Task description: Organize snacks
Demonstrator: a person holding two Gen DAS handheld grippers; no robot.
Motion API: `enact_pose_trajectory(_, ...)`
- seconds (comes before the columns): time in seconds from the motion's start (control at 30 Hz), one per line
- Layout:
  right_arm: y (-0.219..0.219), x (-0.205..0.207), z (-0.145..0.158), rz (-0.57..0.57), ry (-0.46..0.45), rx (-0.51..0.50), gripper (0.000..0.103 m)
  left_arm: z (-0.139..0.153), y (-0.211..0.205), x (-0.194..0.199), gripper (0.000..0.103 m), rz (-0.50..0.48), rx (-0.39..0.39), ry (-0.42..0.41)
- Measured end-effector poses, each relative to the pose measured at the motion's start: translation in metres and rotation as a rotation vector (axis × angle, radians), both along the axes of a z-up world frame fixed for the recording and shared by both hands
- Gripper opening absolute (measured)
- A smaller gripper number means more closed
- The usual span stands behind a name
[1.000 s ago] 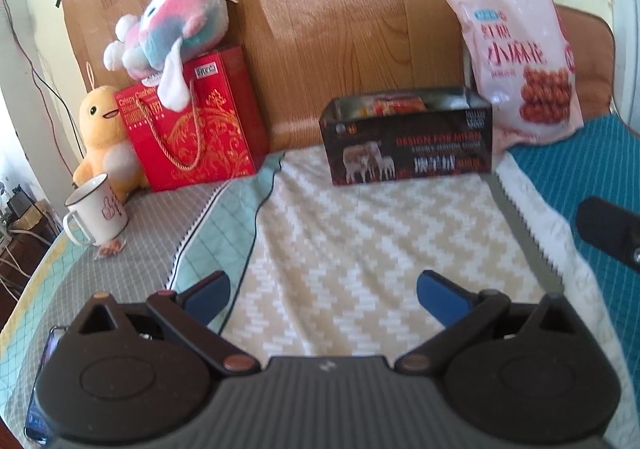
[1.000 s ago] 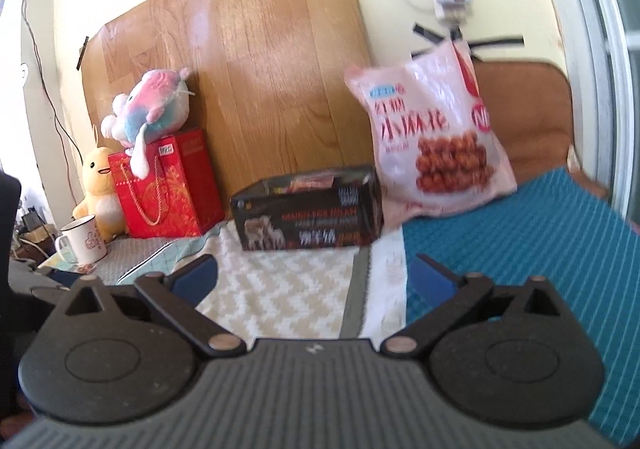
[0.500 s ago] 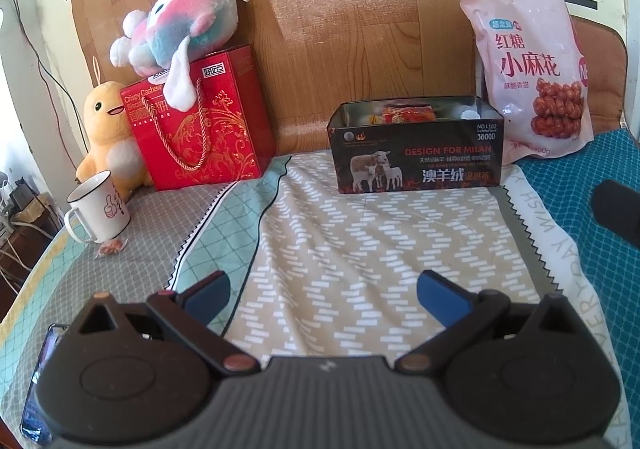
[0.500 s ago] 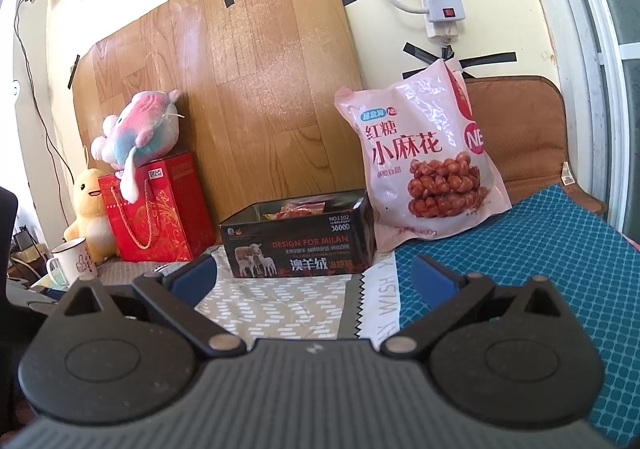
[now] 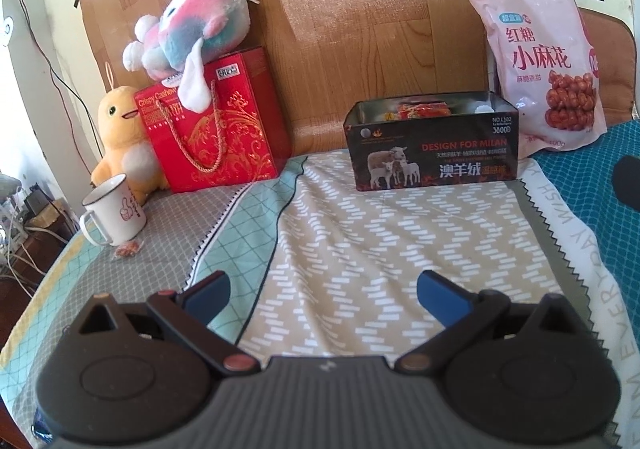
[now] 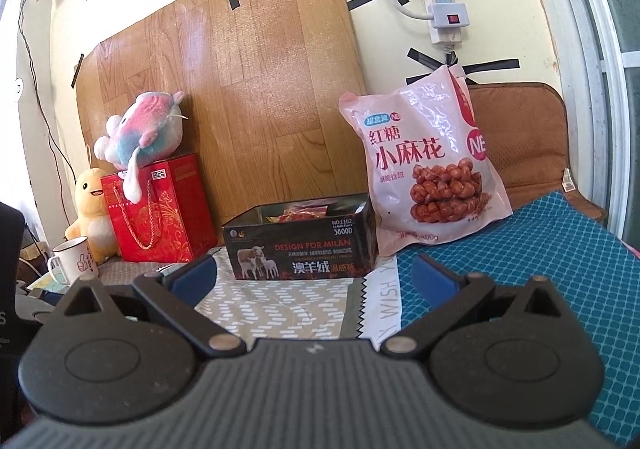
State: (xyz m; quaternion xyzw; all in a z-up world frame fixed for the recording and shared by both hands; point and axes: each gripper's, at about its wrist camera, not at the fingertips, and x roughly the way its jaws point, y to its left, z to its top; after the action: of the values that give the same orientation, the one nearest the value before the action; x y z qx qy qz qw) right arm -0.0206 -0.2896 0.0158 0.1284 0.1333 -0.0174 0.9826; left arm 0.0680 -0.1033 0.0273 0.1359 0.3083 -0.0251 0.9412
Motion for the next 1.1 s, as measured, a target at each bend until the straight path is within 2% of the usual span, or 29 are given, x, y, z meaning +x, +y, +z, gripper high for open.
enact_pose_trajectory(0.37, -0.0008, -0.0021, 0.0019, -0.004, -0.006, 0.004, 0.103, 0.0039, -0.0026, -0.0056, 0.103, -0.007, 0.021, -0.035)
enact_pose_trajectory(1.1, -0.0042, -0.0046, -0.0011, -0.009, -0.006, 0.022, 0.103, 0.0038, -0.0070, -0.0084, 0.103, -0.018, 0.035, -0.045)
